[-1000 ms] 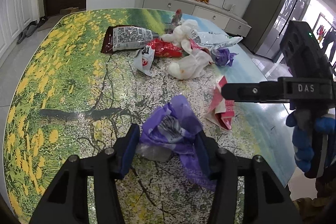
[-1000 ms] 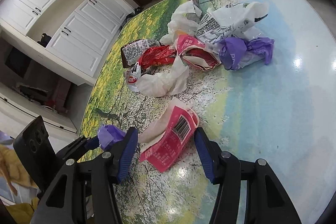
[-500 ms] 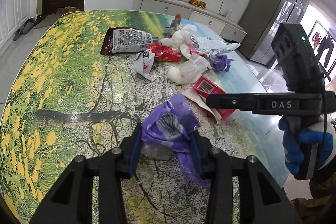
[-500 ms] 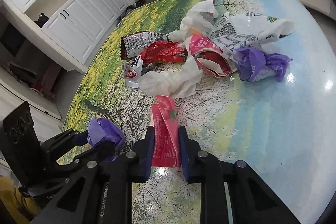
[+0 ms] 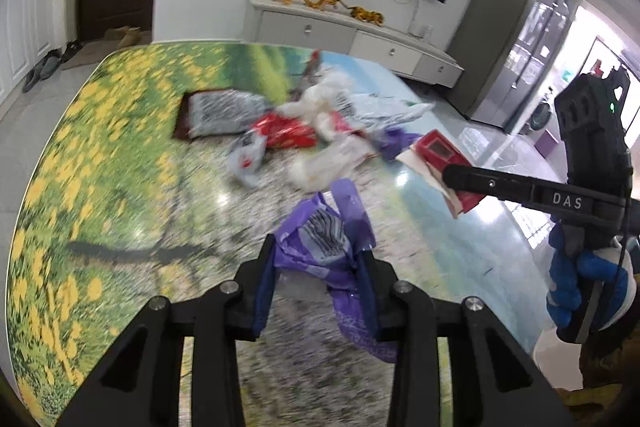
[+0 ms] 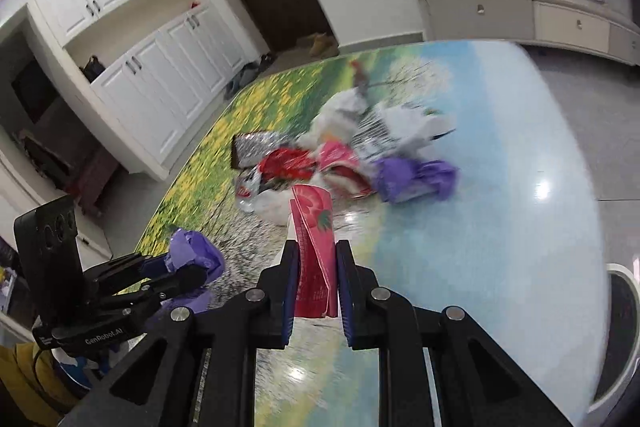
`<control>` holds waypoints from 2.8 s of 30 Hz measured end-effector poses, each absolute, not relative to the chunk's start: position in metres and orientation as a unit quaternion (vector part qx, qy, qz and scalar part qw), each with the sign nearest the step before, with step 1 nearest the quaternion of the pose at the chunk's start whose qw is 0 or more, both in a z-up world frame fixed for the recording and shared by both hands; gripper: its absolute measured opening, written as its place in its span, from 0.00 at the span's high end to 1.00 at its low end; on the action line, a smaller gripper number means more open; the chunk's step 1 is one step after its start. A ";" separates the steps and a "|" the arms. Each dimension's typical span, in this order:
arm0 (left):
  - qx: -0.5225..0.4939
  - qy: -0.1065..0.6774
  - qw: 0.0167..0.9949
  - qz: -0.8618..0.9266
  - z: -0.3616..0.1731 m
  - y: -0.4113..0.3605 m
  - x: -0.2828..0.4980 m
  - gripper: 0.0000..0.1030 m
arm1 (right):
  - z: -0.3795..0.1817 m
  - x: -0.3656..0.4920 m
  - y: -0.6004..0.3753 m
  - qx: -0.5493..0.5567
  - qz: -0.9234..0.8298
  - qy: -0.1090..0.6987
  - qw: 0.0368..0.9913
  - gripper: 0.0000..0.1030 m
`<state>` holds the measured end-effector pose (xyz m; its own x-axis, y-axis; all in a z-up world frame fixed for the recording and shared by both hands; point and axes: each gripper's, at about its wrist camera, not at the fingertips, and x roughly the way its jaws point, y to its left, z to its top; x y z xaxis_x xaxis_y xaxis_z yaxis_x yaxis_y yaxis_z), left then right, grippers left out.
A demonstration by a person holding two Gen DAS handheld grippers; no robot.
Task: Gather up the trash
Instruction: 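Carry purple bag and pink wrapper over the bin and open both grippers, then move both open grippers back toward the table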
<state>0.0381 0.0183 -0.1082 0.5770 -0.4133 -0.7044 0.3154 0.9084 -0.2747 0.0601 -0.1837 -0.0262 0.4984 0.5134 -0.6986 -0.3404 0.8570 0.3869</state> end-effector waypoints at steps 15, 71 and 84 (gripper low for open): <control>0.046 0.412 0.822 -0.391 -0.066 -0.217 0.077 0.67 | -0.038 -0.001 -0.408 0.169 -0.010 0.373 0.912 0.83; -0.015 0.273 0.960 -0.065 0.020 0.005 0.024 0.25 | 0.069 -0.021 -0.257 0.003 0.010 0.285 0.959 0.18; -0.047 0.243 0.968 -0.036 0.019 0.064 -0.001 0.25 | 0.091 -0.032 -0.204 -0.055 0.003 0.256 0.965 0.00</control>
<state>-0.0011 0.0643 0.0192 0.8795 -0.0932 -0.4666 0.0475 0.9929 -0.1088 -0.0319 -0.2043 0.0910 0.8692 -0.0229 -0.4939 -0.0338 0.9939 -0.1054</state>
